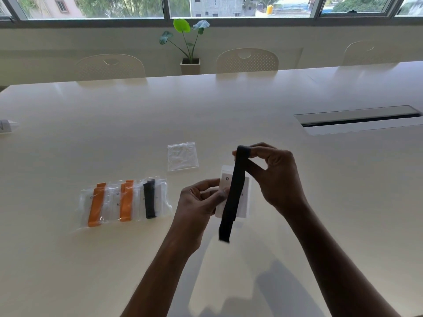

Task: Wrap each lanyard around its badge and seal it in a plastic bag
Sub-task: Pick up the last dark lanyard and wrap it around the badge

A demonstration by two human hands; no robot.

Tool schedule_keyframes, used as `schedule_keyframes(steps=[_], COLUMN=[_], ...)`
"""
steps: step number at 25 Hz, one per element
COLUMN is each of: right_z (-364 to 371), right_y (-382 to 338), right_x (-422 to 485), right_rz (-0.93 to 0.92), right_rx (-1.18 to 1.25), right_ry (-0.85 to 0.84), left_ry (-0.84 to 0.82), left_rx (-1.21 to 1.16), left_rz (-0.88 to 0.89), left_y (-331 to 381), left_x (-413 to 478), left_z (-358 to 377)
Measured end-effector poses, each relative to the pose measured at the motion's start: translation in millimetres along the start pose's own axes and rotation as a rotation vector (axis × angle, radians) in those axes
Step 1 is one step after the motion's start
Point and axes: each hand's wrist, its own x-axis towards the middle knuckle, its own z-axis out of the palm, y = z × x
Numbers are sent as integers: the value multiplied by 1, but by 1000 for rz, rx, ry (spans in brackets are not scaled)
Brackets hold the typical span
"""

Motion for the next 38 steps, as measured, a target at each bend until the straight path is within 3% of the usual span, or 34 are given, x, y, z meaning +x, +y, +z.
schedule_keyframes(steps=[10,17,21,27,34,38], right_z=[-10,-5,-5,3,32,49], right_y=[35,57,61,71,77,69], right_x=[31,29,27,11,-16,-38], right_rz=[59,323,354,347,458,401], right_rx=[12,291,273,281,263,349], right_ry=[44,90,37,-193,-182,-156], left_ry=[-121,-154,-159,-146,-99,-5], left_rx=[-25,-48,-3,-45,-37,-68], left_rz=[-18,-54,-52,-50,-20,3], left_y=[3,-4,-6,5,8,5], left_x=[-6,-4,-1,1,2,6], left_z=[-3,-7,-7,-7,-7,-10])
